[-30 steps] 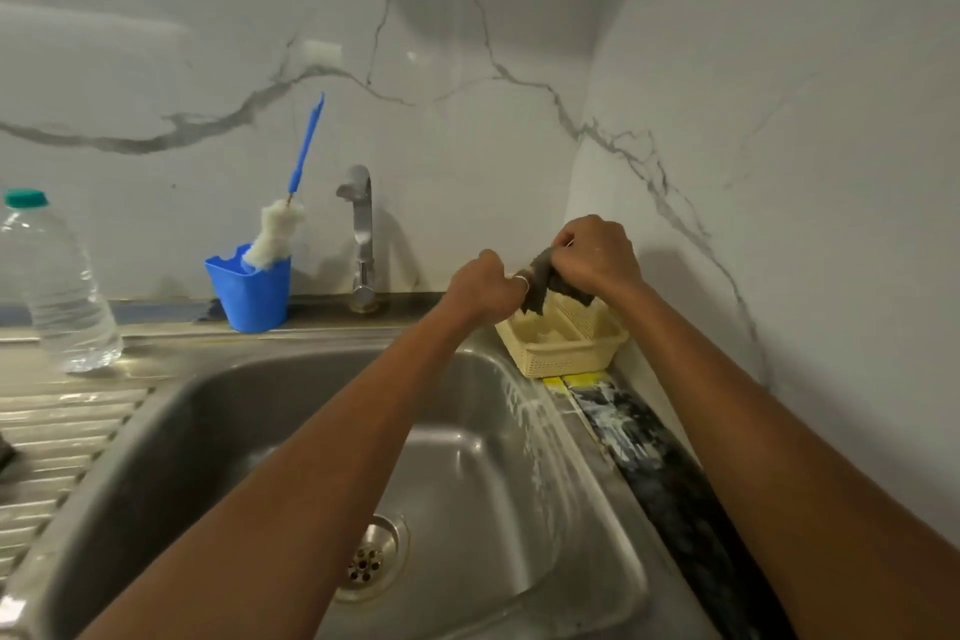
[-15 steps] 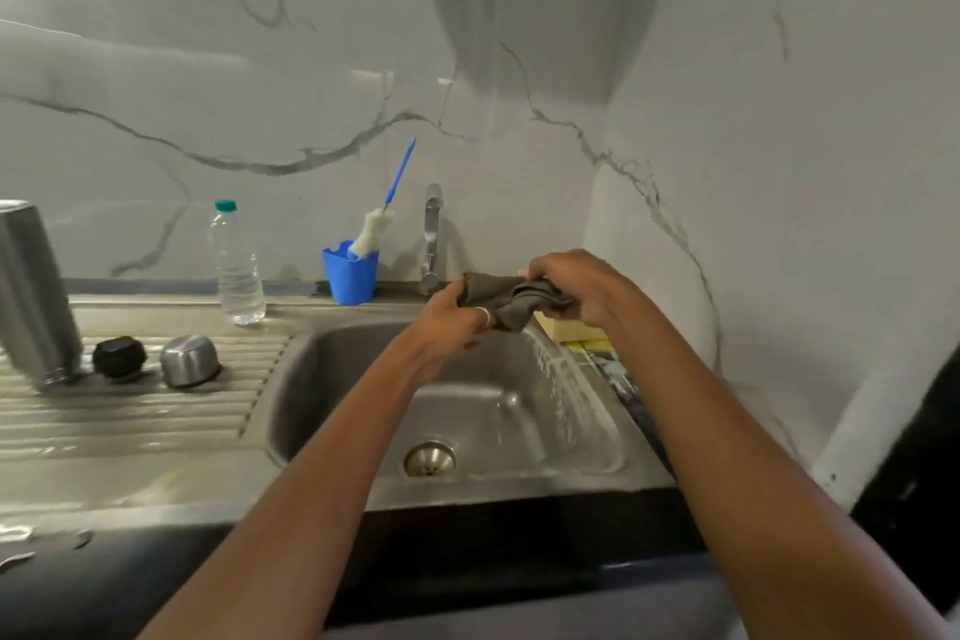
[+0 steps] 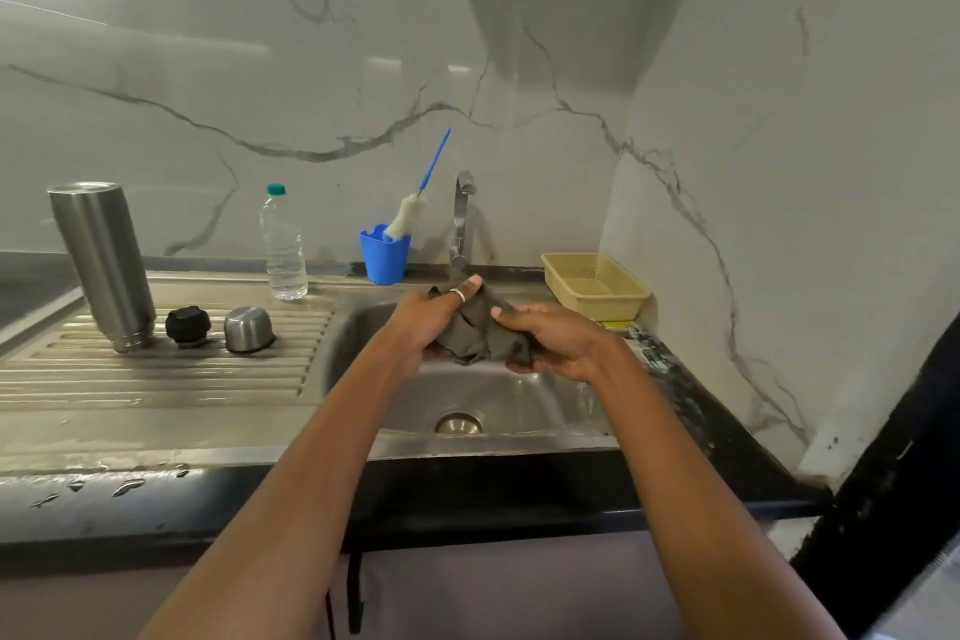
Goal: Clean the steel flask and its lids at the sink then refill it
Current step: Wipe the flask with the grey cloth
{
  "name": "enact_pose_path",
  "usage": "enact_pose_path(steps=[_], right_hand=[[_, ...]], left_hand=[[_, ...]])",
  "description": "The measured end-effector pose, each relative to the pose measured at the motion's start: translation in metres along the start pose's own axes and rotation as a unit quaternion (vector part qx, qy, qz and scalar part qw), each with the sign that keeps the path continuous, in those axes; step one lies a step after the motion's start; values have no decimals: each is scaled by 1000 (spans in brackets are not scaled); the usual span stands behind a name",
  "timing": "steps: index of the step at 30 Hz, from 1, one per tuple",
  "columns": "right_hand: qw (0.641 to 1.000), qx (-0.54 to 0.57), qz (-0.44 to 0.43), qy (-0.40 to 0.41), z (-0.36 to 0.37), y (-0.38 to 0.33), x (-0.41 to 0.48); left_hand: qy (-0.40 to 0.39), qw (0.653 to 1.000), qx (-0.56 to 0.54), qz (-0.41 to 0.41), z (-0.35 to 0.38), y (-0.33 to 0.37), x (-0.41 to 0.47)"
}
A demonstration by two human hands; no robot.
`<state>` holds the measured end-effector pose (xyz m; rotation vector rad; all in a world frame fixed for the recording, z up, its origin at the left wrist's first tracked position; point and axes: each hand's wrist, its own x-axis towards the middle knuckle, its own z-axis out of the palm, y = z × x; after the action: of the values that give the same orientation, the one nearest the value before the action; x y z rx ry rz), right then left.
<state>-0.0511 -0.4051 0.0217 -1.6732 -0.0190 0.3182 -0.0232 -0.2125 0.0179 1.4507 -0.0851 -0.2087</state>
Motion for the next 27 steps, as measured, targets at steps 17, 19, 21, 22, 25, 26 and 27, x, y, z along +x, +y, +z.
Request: enact_pose_path(steps=[17, 19, 21, 22, 25, 26, 27], right_hand=[[962, -241, -103, 81, 8, -57, 14], [949, -284, -115, 67, 9, -64, 16], [948, -295, -110, 38, 8, -71, 17], [948, -300, -100, 19, 7, -73, 17], [944, -320, -61, -51, 4, -80, 17], [944, -319, -49, -70, 3, -82, 17], [943, -320, -42, -81, 2, -84, 17]], left_hand=[[-3, 999, 48, -19, -31, -17, 5], [24, 986, 149, 65, -30, -16, 2], [-4, 973, 180, 144, -28, -10, 0], [-30, 966, 188, 173, -28, -6, 0], [-99, 940, 253, 205, -24, 10, 4], [-121, 932, 277, 200, -23, 14, 7], [-138, 926, 297, 187, -22, 19, 9]])
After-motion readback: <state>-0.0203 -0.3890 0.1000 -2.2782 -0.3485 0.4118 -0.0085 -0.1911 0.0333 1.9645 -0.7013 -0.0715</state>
